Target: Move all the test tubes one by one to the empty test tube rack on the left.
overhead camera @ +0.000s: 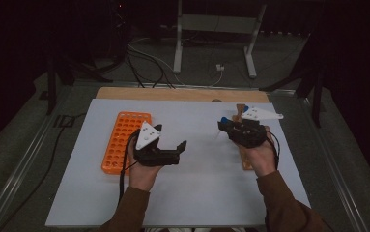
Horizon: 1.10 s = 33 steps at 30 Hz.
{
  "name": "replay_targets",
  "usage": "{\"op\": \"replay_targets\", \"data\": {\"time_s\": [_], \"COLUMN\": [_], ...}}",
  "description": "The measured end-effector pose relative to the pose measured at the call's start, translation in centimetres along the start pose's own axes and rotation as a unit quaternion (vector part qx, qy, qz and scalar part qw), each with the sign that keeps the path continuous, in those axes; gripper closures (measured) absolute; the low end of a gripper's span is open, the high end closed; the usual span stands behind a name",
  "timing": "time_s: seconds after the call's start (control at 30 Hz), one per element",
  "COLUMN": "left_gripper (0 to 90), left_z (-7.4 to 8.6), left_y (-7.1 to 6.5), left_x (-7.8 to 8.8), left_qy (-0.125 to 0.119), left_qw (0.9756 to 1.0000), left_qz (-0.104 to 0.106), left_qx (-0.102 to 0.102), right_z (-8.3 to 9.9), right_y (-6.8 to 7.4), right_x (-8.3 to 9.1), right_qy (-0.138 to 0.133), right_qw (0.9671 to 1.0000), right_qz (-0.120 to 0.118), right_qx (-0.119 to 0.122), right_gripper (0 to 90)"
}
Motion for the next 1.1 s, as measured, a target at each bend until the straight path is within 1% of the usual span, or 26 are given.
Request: {"op": "replay_targets", "data": {"time_s": [0.07, 0.1, 0.23, 0.3, 0.37, 0.43, 0.5, 0.57, 0.6, 0.67, 0.77, 0.9, 0.97, 1.03, 1.1], "left_gripper": [5.8, 6.4, 8.5, 9.4, 12.8, 17.1, 18.6, 25.1, 29.4, 40.8, 52.2, 63.6, 68.1, 74.2, 76.7], "left_z": [0.1, 0.1, 0.1, 0.2, 0.3, 0.5, 0.6, 0.8, 0.8, 0.8, 1.0, 1.1, 1.0, 1.2, 1.3], "left_y": [-0.6, -1.0, -1.8, -2.2, -2.5, -2.9, -3.2, -3.4, -3.5, -3.6, -3.7, -3.7, -3.8, -3.8, -3.9], "left_x": [-0.6, -0.9, -1.9, -2.5, -3.0, -3.5, -4.0, -4.4, -4.6, -4.8, -5.1, -5.2, -5.1, -5.2, -5.2], "left_qy": [0.005, 0.007, 0.012, 0.02, 0.027, 0.035, 0.041, 0.042, 0.041, 0.04, 0.044, 0.046, 0.045, 0.051, 0.053], "left_qw": [1.0, 0.9999, 0.9996, 0.9992, 0.9986, 0.9981, 0.9978, 0.9976, 0.9974, 0.9972, 0.9966, 0.9963, 0.996, 0.9955, 0.995], "left_qz": [0.005, 0.011, 0.023, 0.028, 0.039, 0.042, 0.04, 0.04, 0.041, 0.044, 0.048, 0.052, 0.059, 0.059, 0.064], "left_qx": [-0.006, -0.007, -0.014, -0.019, -0.022, -0.028, -0.034, -0.039, -0.042, -0.046, -0.049, -0.05, -0.049, -0.053, -0.054], "right_z": [0.0, 0.0, 0.1, 0.1, 0.0, 0.0, 0.0, 0.1, 0.1, 0.2, 0.3, 0.4, 0.5, 0.6, 0.7], "right_y": [0.5, 0.7, 1.7, 2.1, 2.6, 3.0, 3.5, 3.8, 4.0, 4.3, 4.6, 4.9, 5.0, 5.1, 5.1], "right_x": [-0.2, -0.3, -0.6, -0.7, -0.9, -1.0, -1.1, -1.3, -1.3, -1.4, -1.5, -1.6, -1.6, -1.6, -1.6], "right_qy": [0.003, 0.005, 0.007, 0.008, 0.009, 0.009, 0.009, 0.011, 0.011, 0.013, 0.013, 0.014, 0.015, 0.016, 0.017], "right_qw": [1.0, 0.9999, 0.9995, 0.9993, 0.9989, 0.9987, 0.9982, 0.9978, 0.9976, 0.9972, 0.9967, 0.9962, 0.9958, 0.9957, 0.9957], "right_qz": [-0.008, -0.011, -0.03, -0.038, -0.045, -0.051, -0.059, -0.066, -0.068, -0.073, -0.08, -0.086, -0.09, -0.091, -0.092], "right_qx": [0.002, 0.002, -0.001, -0.001, 0.0, 0.002, 0.001, 0.001, 0.001, 0.001, 0.0, -0.001, -0.002, -0.003, -0.002], "right_gripper": [76.9, 76.9, 76.9, 76.9, 76.9, 76.8, 76.8, 76.8, 76.8, 76.8, 76.7, 76.7, 76.7, 76.7, 76.7]}}
Point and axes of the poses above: each handheld gripper's, and its own axes: x roughly backward along the jaws, z roughly out of its underside, y roughly to its left, the point moved 4 cm from there along -x, roughly forward along the jaws, and after that the axes turned 1 degree about -y, right-handed, at the moved point
